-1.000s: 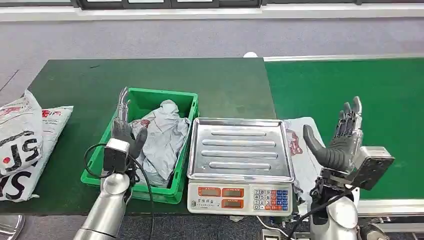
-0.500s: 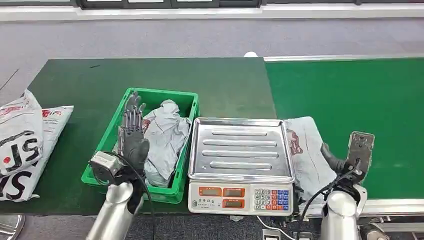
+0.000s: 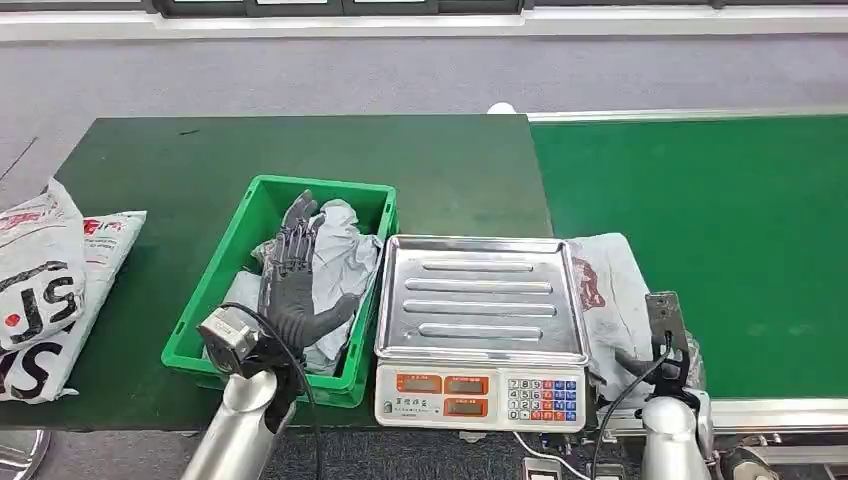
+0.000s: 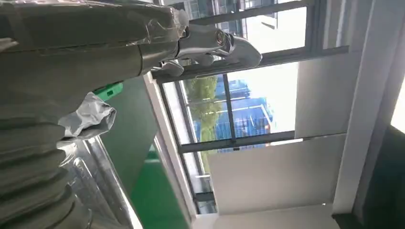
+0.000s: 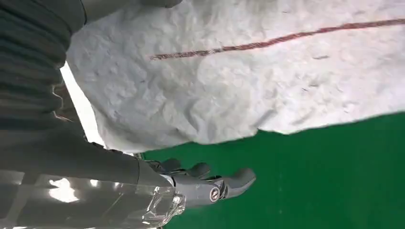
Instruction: Moved the parcel from conveyor to table for the left to box.
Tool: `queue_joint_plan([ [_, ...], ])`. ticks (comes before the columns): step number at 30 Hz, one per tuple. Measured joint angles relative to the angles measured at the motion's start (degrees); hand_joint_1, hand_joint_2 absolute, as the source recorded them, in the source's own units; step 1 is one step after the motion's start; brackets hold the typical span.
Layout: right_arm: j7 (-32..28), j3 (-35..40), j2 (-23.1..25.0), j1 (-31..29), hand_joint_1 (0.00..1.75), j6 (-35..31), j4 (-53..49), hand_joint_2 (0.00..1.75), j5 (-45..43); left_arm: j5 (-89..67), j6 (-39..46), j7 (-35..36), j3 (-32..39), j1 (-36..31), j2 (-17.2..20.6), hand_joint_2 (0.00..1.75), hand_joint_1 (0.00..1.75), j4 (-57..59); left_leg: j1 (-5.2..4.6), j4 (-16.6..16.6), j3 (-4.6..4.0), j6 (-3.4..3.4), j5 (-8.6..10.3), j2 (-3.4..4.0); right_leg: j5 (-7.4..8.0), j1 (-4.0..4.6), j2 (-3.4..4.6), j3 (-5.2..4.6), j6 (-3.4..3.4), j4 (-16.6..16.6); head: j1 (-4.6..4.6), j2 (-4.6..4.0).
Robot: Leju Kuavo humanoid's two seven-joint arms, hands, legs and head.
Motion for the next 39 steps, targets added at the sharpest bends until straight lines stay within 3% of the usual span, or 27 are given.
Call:
queue_joint_plan([
  [18, 2.70, 0.00, -0.98, -0.21, 0.00, 3.40, 3.50, 1.75, 2.84, -1.47, 0.48, 1.20, -0.35, -0.08, 0.00, 1.75, 0.00, 0.06, -0.01, 0.02, -0.01, 0.00, 0.00, 0.00, 0.01, -0.02, 0.00, 0.00, 0.01, 0.00, 0.00, 0.00],
  [19, 2.80, 0.00, -1.14, -0.44, 0.31, 4.73, 3.94, 1.75, 3.31, -1.47, 0.57, 1.51, -0.33, -0.17, 0.00, 1.75, 0.00, 0.15, -0.01, 0.02, -0.01, 0.00, 0.00, 0.00, 0.01, -0.02, 0.00, 0.00, 0.01, 0.00, 0.00, 0.00],
  [20, 2.76, 0.00, -1.25, -0.62, 1.75, 5.95, 4.35, 1.75, 3.72, -1.45, 0.59, 1.66, -0.35, -0.25, 0.00, 1.75, 0.00, 0.26, -0.01, 0.02, 0.00, 0.00, 0.00, 0.01, 0.01, -0.02, 0.00, 0.00, 0.01, 0.00, 0.00, 0.00],
  [24, 1.19, 0.02, -1.42, -1.54, 1.75, 9.38, 7.28, 1.75, 5.47, -1.14, 0.59, 2.12, -0.35, -1.06, -0.07, 1.75, 0.00, 1.03, 0.01, 0.02, 0.02, 0.00, 0.00, 0.01, 0.01, 0.00, 0.01, 0.06, 0.01, 0.00, 0.00, 0.00],
  [39, -5.33, 2.82, -1.99, -4.04, 1.75, 12.24, 10.34, 1.75, 2.30, -1.18, 2.01, 4.09, -0.33, -0.92, -0.07, 1.75, 0.00, 1.60, 0.02, 0.06, 0.14, 0.01, 0.03, 0.28, 0.19, 0.13, 0.23, 0.12, -0.01, -0.01, 0.00, 0.00],
])
